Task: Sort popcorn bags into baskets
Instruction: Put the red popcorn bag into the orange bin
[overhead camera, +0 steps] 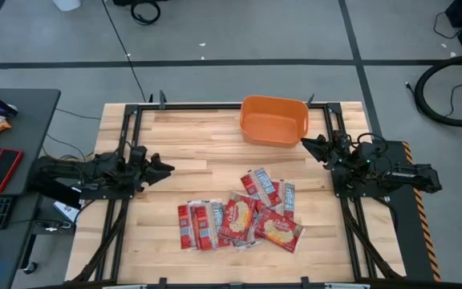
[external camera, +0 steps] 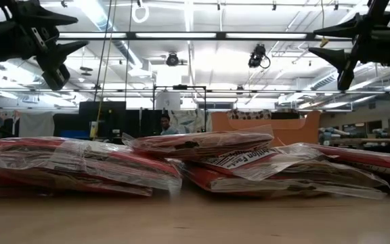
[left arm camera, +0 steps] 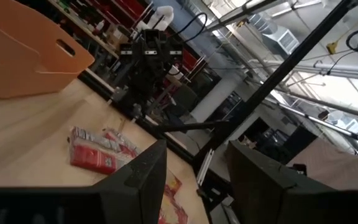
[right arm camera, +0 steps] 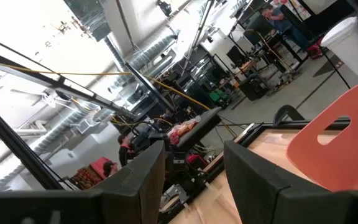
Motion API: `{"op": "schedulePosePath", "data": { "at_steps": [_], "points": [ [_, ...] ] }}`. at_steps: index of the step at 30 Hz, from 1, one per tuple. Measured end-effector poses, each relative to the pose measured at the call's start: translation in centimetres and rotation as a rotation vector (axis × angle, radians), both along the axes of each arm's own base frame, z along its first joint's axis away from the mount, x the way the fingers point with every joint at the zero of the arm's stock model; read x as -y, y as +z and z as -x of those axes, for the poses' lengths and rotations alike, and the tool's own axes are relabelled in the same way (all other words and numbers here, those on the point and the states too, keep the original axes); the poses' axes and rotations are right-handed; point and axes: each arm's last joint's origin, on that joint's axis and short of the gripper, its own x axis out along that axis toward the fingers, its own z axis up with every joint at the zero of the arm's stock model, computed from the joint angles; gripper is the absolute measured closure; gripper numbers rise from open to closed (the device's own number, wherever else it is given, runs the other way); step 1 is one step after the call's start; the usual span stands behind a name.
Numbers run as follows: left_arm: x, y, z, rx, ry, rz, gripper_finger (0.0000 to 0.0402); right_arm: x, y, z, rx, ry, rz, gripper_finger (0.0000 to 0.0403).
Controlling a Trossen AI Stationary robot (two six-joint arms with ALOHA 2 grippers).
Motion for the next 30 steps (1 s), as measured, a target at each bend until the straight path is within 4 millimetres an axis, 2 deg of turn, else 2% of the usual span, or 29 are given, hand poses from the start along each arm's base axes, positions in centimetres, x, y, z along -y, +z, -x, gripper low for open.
{"op": "schedulePosePath", "data": {
  "at_steps": [6, 12, 15, 22, 26, 30],
  "points": [
    [0.3, 0.3, -1.3, 0.017, -0.057, -0.068, 0.023, 0.0, 0.0, 0.0, 0.0, 0.0, 0.0, 0.0233],
    [0.8, 1.8, -3.4, -0.039, -0.125, -0.273, 0.023, 0.0, 0.0, 0.0, 0.001, 0.0, 0.0, 0.0233],
    [1.3, 1.8, -4.6, -0.106, -0.205, -0.345, 0.023, 0.0, 0.0, 0.0, 0.0, 0.0, 0.0, 0.0233],
    [4.2, 0.5, -7.2, -0.268, -0.419, -0.397, 0.023, 0.0, 0.0, 0.0, 0.001, 0.0, 0.0, 0.0233],
    [6.1, -0.3, -8.6, -0.355, -0.413, -0.451, 0.023, 0.0, 0.0, 0.0, 0.0, 0.0, 0.0, 0.0233],
    [8.1, -0.6, -10.3, -0.418, -0.378, -0.606, 0.023, 0.0, 0.0, 0.0, 0.001, 0.0, 0.0, 0.0233]
  ]
}}
